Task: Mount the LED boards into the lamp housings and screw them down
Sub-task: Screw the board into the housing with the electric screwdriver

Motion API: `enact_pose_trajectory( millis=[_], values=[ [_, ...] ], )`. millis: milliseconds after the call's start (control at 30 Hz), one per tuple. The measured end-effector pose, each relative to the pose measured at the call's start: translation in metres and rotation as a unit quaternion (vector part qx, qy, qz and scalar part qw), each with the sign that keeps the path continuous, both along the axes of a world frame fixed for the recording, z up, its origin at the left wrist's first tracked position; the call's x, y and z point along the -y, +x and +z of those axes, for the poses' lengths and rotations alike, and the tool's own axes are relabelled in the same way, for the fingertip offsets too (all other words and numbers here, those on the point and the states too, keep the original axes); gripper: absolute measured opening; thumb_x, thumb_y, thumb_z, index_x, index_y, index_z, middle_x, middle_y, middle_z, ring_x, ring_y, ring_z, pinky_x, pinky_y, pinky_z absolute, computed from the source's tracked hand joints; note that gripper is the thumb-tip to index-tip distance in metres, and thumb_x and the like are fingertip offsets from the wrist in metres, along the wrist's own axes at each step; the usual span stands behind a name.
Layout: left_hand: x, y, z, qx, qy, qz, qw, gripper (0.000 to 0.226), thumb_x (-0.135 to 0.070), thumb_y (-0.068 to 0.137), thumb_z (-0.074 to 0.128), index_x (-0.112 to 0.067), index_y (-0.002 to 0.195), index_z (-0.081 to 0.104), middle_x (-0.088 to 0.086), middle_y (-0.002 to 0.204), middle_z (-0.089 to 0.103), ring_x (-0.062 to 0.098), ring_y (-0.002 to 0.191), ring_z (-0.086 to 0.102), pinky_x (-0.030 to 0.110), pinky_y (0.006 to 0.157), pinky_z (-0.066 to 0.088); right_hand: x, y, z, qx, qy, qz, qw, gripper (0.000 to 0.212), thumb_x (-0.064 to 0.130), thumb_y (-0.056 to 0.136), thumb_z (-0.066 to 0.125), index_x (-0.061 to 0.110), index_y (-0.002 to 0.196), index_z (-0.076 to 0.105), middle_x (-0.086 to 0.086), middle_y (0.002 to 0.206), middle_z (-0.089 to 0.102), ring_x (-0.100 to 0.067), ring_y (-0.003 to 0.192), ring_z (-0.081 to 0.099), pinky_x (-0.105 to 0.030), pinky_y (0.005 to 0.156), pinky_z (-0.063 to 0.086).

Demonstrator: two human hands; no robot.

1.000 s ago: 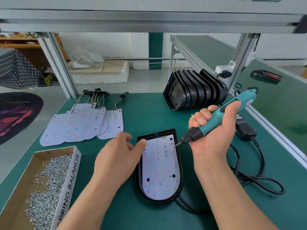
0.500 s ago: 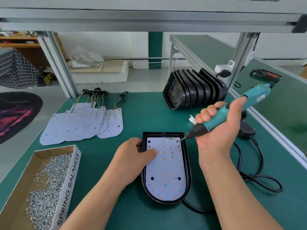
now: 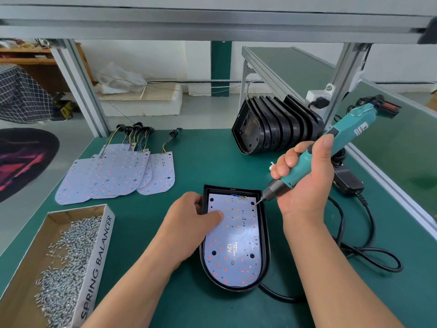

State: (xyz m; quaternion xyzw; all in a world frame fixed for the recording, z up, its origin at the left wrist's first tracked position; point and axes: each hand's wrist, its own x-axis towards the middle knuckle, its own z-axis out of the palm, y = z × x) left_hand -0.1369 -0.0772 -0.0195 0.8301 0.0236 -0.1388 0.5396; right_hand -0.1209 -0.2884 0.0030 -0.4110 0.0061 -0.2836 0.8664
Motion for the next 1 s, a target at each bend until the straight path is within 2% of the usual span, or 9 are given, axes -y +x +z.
enact_pose_trajectory(
  millis=[100,167,300,400,500,800,1000],
  values=[
    [0.001,0.0,0.0,-0.003,-0.005,0.003,1.0,0.042,-0.043,0.068,0.075,-0.021,0.103,0.068,-0.002,0.092,0.08,0.024,0.084,0.08,0.057,0.085,0.064,0.001,0.0,-0.001,-0.001,-0.001,-0.002,1.0,0.044,0.057,0.101,0.054,0.017,0.082,0.055,-0.001,0.066,0.047,-0.018,0.051,0.045,-0.027,0.053,0.04],
    [0.001,0.0,0.001,-0.005,-0.008,0.005,1.0,0.042,-0.042,0.067,0.075,-0.021,0.103,0.068,-0.001,0.092,0.08,0.024,0.084,0.08,0.057,0.085,0.064,0.001,0.0,-0.001,-0.003,-0.001,0.0,1.0,0.044,0.056,0.101,0.053,0.017,0.082,0.055,-0.001,0.066,0.047,-0.018,0.051,0.045,-0.027,0.053,0.04],
    [0.001,0.0,0.001,-0.005,-0.007,0.008,1.0,0.042,-0.042,0.067,0.076,-0.021,0.102,0.068,-0.001,0.091,0.08,0.026,0.084,0.08,0.058,0.084,0.064,0.0,0.001,-0.002,-0.004,-0.005,0.008,1.0,0.045,0.057,0.098,0.059,0.016,0.081,0.055,-0.002,0.066,0.046,-0.018,0.05,0.044,-0.027,0.052,0.039],
    [0.001,0.001,-0.001,-0.005,-0.01,0.008,1.0,0.041,-0.042,0.066,0.076,-0.022,0.102,0.068,-0.001,0.091,0.081,0.026,0.084,0.08,0.058,0.084,0.064,-0.002,0.001,-0.003,0.006,-0.019,0.024,1.0,0.054,0.067,0.084,0.076,0.016,0.081,0.056,-0.002,0.065,0.047,-0.018,0.05,0.045,-0.026,0.052,0.04],
    [0.001,0.002,-0.001,-0.005,-0.008,0.006,1.0,0.042,-0.041,0.067,0.076,-0.02,0.102,0.069,0.0,0.092,0.081,0.027,0.085,0.08,0.058,0.085,0.064,-0.004,0.002,-0.003,0.009,-0.032,0.038,0.999,0.06,0.071,0.074,0.082,0.017,0.081,0.057,-0.002,0.064,0.048,-0.019,0.049,0.045,-0.027,0.052,0.04],
    [0.002,0.001,-0.001,-0.007,-0.006,0.008,1.0,0.044,-0.04,0.066,0.075,-0.018,0.104,0.069,0.003,0.096,0.081,0.031,0.089,0.079,0.059,0.087,0.063,-0.005,0.002,-0.002,0.018,-0.063,0.068,0.996,0.058,0.072,0.072,0.085,0.019,0.077,0.062,-0.003,0.063,0.05,-0.019,0.047,0.046,-0.026,0.052,0.041],
    [0.003,0.001,0.0,-0.006,-0.004,0.014,1.0,0.043,-0.039,0.065,0.074,-0.017,0.102,0.068,0.006,0.095,0.08,0.032,0.089,0.079,0.06,0.087,0.063,-0.01,0.002,-0.004,0.032,-0.114,0.067,0.991,0.054,0.07,0.079,0.08,0.02,0.076,0.06,-0.003,0.063,0.05,-0.02,0.046,0.048,-0.027,0.052,0.041]
  ],
)
